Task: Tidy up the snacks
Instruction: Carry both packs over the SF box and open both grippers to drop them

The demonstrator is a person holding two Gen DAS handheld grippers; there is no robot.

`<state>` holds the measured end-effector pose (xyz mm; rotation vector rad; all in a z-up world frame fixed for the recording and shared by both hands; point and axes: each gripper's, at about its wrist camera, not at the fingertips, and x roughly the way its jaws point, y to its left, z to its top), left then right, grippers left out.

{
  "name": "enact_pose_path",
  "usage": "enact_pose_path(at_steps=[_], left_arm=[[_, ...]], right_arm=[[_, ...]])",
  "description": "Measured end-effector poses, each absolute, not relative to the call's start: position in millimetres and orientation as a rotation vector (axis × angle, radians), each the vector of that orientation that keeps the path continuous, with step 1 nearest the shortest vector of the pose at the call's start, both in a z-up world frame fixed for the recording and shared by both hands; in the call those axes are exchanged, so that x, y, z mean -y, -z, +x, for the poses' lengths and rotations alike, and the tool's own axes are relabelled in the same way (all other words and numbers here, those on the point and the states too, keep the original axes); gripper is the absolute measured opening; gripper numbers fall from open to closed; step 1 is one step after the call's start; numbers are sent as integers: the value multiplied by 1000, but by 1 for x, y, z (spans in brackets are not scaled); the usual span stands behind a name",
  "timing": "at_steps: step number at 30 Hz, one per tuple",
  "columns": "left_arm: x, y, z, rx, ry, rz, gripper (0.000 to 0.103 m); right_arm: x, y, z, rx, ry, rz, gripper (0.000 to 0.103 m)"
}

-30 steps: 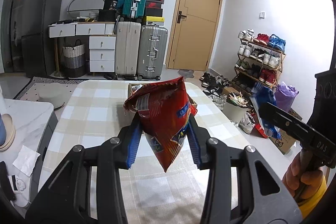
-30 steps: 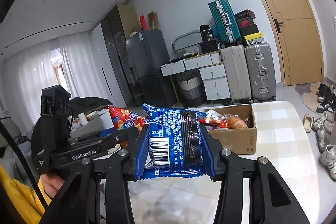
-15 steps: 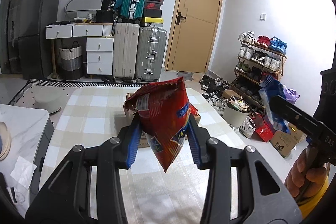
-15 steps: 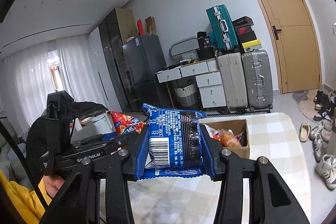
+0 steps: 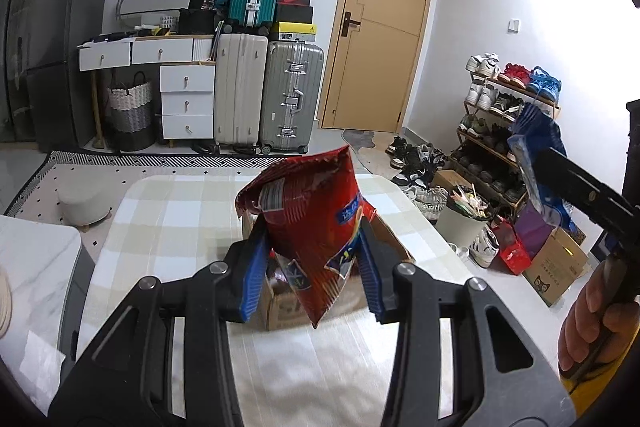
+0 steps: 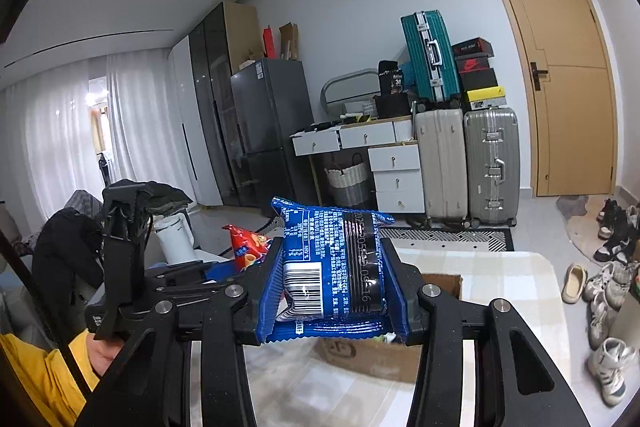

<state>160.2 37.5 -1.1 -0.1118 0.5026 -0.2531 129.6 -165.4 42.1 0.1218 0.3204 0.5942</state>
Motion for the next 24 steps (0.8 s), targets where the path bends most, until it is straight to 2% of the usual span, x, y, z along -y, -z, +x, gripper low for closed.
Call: enact_pose_path(at_steps=[9,13,24], left_arm=[[-22,-3,267,-532,255,-108,38],[-9,11,313,-580,260,-113,38],[23,72,399,-718,309,-107,38]], right_arm=[[166,-49,226,-384,-583,138,45],[161,-46,269,-422,-560,124,45],[155,11,367,-619,-509,118,45]])
